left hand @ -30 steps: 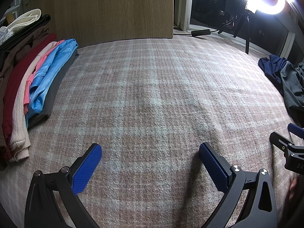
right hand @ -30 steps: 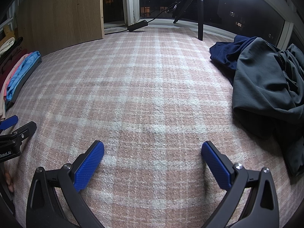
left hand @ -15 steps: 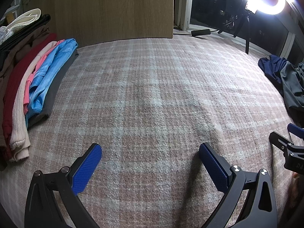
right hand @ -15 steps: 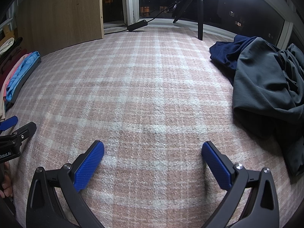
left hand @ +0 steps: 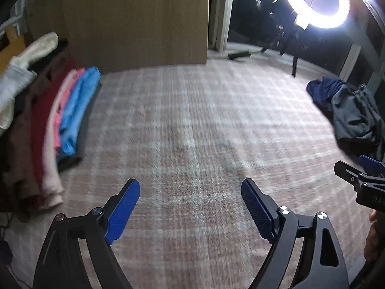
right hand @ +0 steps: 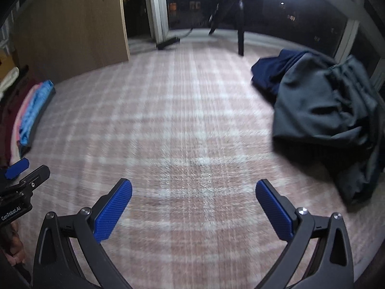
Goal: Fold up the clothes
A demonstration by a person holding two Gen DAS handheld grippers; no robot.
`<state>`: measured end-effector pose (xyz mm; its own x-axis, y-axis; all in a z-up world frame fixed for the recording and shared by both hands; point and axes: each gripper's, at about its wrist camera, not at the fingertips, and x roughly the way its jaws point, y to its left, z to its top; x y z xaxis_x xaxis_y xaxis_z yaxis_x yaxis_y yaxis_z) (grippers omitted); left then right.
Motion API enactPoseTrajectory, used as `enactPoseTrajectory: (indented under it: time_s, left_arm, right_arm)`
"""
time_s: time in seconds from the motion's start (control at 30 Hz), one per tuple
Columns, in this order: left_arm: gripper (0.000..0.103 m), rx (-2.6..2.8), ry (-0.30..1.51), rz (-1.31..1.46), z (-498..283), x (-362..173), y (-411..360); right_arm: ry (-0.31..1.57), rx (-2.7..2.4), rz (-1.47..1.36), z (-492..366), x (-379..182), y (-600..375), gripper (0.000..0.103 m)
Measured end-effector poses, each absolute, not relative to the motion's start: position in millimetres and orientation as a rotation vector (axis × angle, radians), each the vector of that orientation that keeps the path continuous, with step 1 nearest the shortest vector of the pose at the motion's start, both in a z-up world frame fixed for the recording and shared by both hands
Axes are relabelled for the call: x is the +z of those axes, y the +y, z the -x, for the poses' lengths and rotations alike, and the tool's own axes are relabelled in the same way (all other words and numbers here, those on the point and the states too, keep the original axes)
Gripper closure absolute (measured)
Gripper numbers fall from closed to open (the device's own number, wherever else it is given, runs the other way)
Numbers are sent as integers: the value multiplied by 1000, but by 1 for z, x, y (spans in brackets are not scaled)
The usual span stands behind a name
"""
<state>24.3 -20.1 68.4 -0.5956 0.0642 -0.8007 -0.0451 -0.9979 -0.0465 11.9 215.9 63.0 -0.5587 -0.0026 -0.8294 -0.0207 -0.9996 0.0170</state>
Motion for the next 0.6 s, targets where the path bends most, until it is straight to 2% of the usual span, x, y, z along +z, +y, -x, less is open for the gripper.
enactPoseTrajectory:
  time_s: [0.37,0.6]
  left_arm:
    - [16,2866,2,1120,-85,167,-54]
    - [10,2909,48,949,-122,215,-65]
  right_arm:
    - [19,2868,1180,-81,155,206,0]
    - [4,2893,1005,-123,202,201,0]
